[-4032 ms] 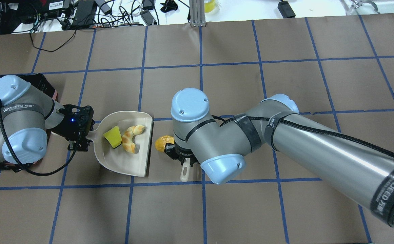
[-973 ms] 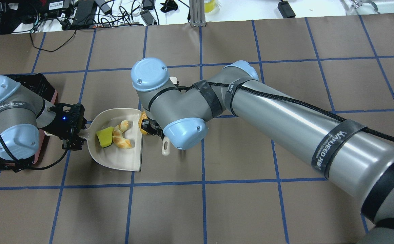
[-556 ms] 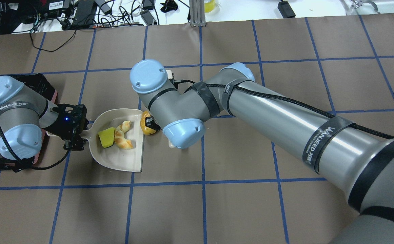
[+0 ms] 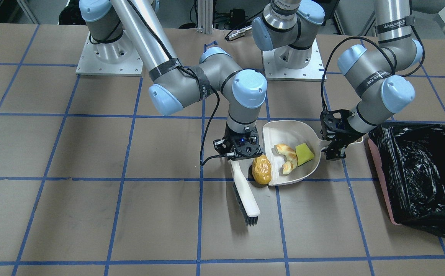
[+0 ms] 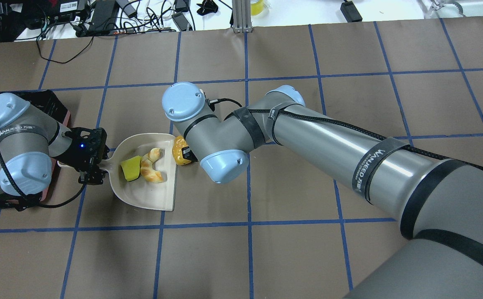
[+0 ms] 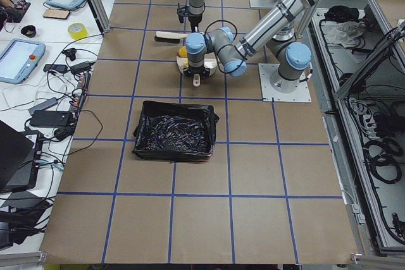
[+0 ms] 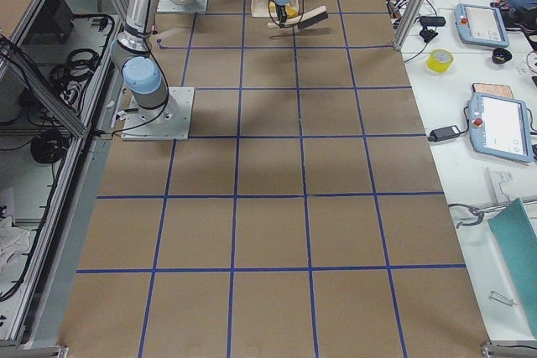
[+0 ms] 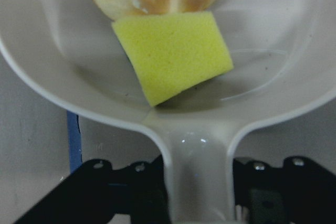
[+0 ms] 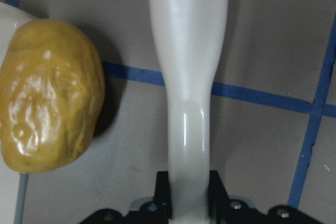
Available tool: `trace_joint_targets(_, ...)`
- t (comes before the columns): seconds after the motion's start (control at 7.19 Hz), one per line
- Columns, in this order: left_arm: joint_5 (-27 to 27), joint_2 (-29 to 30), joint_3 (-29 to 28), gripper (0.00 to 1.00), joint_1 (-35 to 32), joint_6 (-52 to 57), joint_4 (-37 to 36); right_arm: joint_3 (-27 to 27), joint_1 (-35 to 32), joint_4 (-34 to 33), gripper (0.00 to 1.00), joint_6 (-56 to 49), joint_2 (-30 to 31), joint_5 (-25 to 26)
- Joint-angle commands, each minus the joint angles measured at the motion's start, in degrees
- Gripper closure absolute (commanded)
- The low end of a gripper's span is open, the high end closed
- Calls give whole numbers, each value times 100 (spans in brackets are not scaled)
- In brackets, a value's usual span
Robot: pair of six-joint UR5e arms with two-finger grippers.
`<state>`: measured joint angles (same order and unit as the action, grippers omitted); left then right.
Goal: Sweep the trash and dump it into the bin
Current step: 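Push the potato into the dustpan with the brush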
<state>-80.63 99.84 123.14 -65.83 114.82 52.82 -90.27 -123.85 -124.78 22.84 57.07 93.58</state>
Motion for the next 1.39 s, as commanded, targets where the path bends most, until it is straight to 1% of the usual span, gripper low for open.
trace_joint_targets(0.0, 3, 0, 0, 100, 0, -3, 0, 9, -25, 67, 100, 603, -81, -233)
trace_joint_targets(0.56, 21, 0, 0, 100, 0, -3, 0, 18, -437, 67, 100, 1082, -47, -244)
trace_joint_targets(0.7, 21, 0, 0, 100, 0, -3, 0, 96, -534, 76, 100, 1221, -73, -244)
trace_joint_targets(0.83, 21, 0, -9, 100, 0, -3, 0, 375, -630, 302, 100, 1397, -116, -287)
trace_joint_targets(0.97, 29, 0, -26, 100, 0, -3, 0, 683, -744, 722, 100, 1616, -126, -322)
trace_joint_targets(1.11, 29, 0, -53, 100, 0, -12, 0, 782, -850, 857, 100, 1740, -134, -358)
trace_joint_targets(1.25, 47, 0, -53, 100, 0, -12, 0, 791, -903, 850, 100, 1942, -161, -558)
